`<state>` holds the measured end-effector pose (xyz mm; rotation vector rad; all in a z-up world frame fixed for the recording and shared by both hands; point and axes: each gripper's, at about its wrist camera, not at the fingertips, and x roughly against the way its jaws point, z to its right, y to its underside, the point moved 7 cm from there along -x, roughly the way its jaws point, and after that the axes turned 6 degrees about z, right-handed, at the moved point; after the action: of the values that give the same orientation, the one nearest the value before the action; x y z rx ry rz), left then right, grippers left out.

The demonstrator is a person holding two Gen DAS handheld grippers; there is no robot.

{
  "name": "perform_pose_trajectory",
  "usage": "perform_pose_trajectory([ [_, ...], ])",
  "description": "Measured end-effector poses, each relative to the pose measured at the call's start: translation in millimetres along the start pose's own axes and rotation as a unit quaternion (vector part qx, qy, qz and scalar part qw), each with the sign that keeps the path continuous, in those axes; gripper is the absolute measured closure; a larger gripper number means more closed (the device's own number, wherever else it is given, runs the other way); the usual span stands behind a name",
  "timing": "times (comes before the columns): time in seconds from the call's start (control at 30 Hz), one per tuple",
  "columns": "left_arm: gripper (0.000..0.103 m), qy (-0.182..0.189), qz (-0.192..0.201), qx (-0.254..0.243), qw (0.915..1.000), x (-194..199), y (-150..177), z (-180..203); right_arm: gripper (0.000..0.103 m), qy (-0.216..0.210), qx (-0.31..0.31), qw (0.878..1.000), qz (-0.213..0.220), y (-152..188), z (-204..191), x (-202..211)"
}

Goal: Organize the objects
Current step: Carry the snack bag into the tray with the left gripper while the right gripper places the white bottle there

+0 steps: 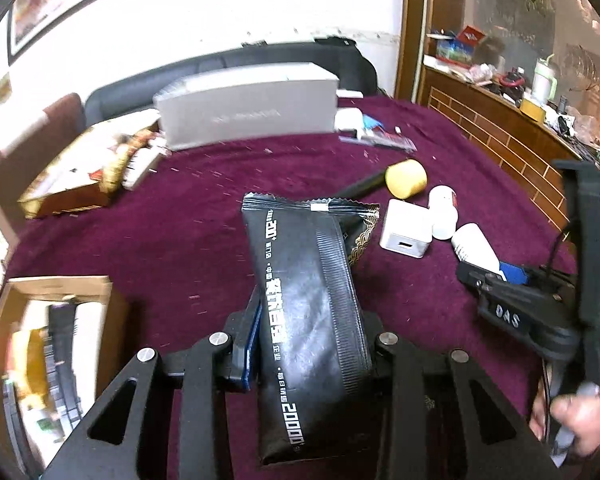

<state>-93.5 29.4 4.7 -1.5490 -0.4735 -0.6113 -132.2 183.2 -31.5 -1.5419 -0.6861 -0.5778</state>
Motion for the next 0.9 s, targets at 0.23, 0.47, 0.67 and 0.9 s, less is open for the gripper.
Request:
perform_pose_trajectory([
  [0.23,0.073,-0.03,0.017,0.001,0.9994,54,12,-29,0.071,0.011,-0.008,1.0,0.001,0,5,2],
  [0.47,0.073,-0.046,0.027,0.026,0.9982,90,25,-67,0.071,-0.016,-0.022,0.999,-0.016,8,-7,33],
  [0.67,0.073,-0.058,0.032,0.056,0.9962,111,43,-104,0.071,-0.06,0.003,0.998,0.003,7,-54,82],
  [0.9,0.073,-0.083,0.031,0.103,0.9907,138,77,-165,0.071,-0.127,0.058,0.99,0.003,12,-144,117],
])
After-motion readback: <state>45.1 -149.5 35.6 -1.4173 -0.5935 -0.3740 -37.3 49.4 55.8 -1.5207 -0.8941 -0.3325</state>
